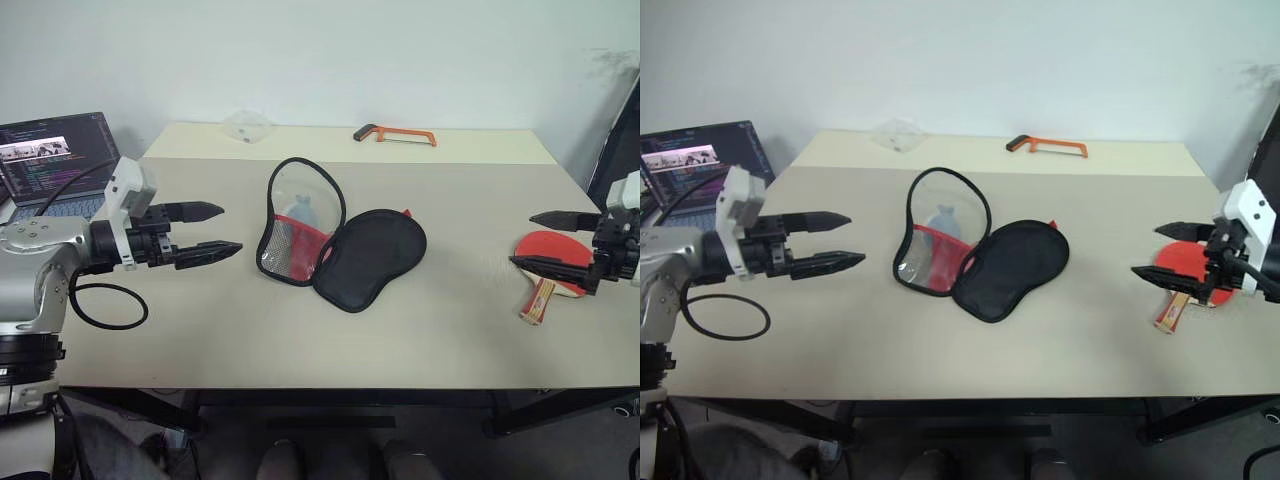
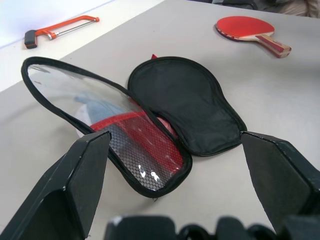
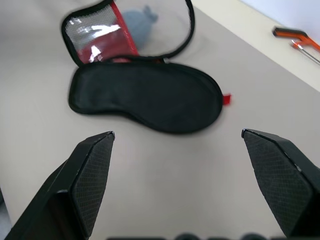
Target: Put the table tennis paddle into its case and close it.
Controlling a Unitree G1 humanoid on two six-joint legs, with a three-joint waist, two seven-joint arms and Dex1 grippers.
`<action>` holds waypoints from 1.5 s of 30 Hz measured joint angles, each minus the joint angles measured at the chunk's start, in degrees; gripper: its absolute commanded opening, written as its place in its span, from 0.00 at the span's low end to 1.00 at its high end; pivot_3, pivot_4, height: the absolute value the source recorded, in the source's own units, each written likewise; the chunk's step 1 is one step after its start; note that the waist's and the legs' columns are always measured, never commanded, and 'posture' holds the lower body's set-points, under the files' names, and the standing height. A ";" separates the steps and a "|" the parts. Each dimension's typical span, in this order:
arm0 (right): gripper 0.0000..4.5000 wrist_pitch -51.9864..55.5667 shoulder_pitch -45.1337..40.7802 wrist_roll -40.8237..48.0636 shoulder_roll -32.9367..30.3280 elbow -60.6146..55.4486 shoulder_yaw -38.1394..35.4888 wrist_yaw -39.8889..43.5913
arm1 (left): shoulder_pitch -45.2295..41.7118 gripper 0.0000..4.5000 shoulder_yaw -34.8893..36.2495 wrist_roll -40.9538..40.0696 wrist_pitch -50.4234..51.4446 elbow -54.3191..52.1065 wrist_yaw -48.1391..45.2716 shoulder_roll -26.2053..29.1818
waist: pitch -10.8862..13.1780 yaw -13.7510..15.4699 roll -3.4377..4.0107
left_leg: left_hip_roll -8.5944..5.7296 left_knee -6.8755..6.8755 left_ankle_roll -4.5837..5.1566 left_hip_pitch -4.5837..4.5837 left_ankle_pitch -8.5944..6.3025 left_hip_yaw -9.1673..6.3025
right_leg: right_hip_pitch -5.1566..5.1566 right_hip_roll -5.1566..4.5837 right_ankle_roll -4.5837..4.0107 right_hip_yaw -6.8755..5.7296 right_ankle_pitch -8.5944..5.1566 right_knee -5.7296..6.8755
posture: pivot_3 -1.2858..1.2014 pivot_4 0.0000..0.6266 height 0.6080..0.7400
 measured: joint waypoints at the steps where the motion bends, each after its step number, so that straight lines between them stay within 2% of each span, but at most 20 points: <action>1: 1.00 0.01 -0.47 0.07 0.44 -0.21 0.25 -0.19 | 0.29 1.00 0.02 0.01 0.00 0.00 0.00 0.00 | 0.00 0.00 0.00 | 0.00 0.00 0.00 0.00 0.00 0.00 | 0.00 0.00 0.00 0.00 0.00 0.00 | 0.52 0.24 1.00; 9: 1.00 -0.08 -2.20 0.06 3.53 -1.29 3.25 -2.19 | -1.20 1.00 0.35 0.12 1.17 -0.51 3.08 -0.18 | 0.01 0.14 -0.02 | -0.01 0.00 0.00 -0.05 0.00 -0.01 | -0.02 0.00 0.00 -0.02 0.00 -0.01 | 0.52 0.24 1.00; 12: 1.00 -0.33 -2.78 0.06 3.81 -1.82 3.37 -2.48 | -3.99 1.00 0.14 0.52 1.01 0.58 5.81 -2.98 | 0.01 0.19 -0.02 | -0.02 0.02 0.00 -0.05 0.00 -0.02 | 0.01 0.00 0.02 -0.04 0.01 -0.01 | 0.52 0.24 1.00; 16: 1.00 -0.34 -3.20 0.18 4.38 -2.70 3.41 -3.33 | -8.19 1.00 -3.36 3.91 0.83 7.38 9.80 -8.11 | 0.01 0.29 -0.02 | -0.03 0.06 0.00 -0.06 0.01 -0.04 | 0.02 0.03 0.24 -0.05 0.14 0.00 | 0.52 0.24 1.00; 19: 1.00 -0.25 -3.24 0.17 4.89 -3.74 3.70 -3.88 | -12.20 1.00 -6.22 7.49 -1.24 16.63 12.08 -12.18 | 0.01 0.46 -0.02 | -0.02 0.08 0.01 -0.09 0.01 -0.06 | 0.01 0.05 0.32 -0.06 0.18 0.00 | 0.52 0.24 1.00; 26: 1.00 1.08 -3.37 1.11 7.04 -5.98 5.47 -6.18 | -20.50 1.00 -7.56 11.75 -8.06 36.79 10.26 -18.81 | 0.01 0.59 -0.04 | -0.03 0.06 0.00 -0.33 0.01 -0.21 | -0.15 0.14 0.22 -0.16 0.33 0.01 | 0.52 0.24 1.00; 33: 1.00 1.51 -3.27 0.75 7.35 -7.20 6.60 -8.59 | -23.81 1.00 -8.78 15.38 -12.76 47.22 9.33 -24.91 | 0.01 0.73 -0.04 | -0.05 0.06 0.00 -0.33 0.00 -0.24 | -0.13 0.14 0.22 -0.16 0.33 0.01 | 0.52 0.24 1.00; 40: 1.00 2.44 -2.91 2.13 7.31 -8.75 6.16 -10.12 | -23.79 1.00 -9.54 18.42 -15.31 50.20 11.75 -27.96 | 0.03 0.67 -0.06 | -0.05 0.07 0.00 -0.33 0.00 -0.31 | -0.08 0.17 0.22 -0.19 0.33 0.02 | 0.52 0.24 1.00; 43: 1.00 2.60 -2.78 2.27 7.31 -9.00 5.96 -11.02 | -23.79 0.87 -9.39 19.09 -15.32 50.89 13.99 -29.56 | 0.03 0.76 -0.06 | -0.07 0.08 0.00 -0.33 0.01 -0.34 | -0.05 0.16 0.25 -0.20 0.35 0.01 | 0.52 0.24 1.00; 45: 1.00 2.74 -2.77 2.40 7.31 -9.24 5.92 -11.37 | -23.78 0.72 -9.28 19.17 -15.35 50.92 15.46 -30.84 | 0.03 0.84 -0.06 | -0.08 0.09 0.00 -0.33 0.01 -0.37 | -0.04 0.16 0.25 -0.22 0.35 0.01 | 0.52 0.24 1.00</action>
